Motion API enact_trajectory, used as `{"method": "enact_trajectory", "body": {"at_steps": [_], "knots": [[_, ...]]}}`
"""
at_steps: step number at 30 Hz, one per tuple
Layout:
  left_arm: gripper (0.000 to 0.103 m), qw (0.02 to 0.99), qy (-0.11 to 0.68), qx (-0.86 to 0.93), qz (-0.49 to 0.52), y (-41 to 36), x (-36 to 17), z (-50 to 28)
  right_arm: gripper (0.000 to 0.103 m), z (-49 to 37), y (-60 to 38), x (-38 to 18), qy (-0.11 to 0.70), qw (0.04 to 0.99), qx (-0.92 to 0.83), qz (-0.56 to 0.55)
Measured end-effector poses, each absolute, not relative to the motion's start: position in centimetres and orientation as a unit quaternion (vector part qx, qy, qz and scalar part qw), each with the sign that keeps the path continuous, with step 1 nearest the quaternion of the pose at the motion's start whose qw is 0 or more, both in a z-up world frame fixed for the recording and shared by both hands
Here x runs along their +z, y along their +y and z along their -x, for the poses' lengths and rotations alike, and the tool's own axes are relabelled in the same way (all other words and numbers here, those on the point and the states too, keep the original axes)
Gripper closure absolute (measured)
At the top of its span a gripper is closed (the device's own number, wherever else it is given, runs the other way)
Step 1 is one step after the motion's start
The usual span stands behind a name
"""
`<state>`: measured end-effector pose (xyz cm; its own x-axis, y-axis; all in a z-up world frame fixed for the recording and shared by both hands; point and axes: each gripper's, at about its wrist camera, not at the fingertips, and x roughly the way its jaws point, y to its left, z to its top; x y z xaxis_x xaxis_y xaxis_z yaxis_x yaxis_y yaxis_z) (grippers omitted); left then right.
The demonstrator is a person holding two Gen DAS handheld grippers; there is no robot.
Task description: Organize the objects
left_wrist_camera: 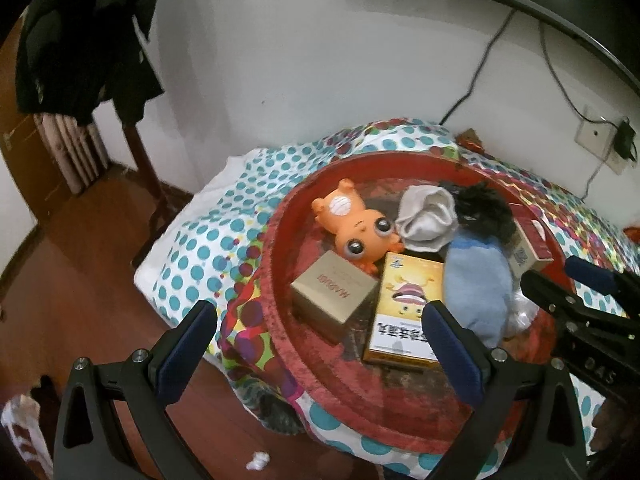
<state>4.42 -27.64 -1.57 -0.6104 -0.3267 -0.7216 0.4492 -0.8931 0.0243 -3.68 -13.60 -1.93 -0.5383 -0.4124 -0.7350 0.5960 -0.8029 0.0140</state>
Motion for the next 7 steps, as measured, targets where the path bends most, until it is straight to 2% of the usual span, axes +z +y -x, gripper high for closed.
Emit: {"method": "enact_trajectory", "body": {"at_steps": [7], "knots": [[0.000, 0.200, 0.047, -0.901, -0.382, -26.0, -1.4, -4.1, 0.034, 1.9, -12.3, -1.2, 0.154, 0.278, -0.877, -0.360]]}}
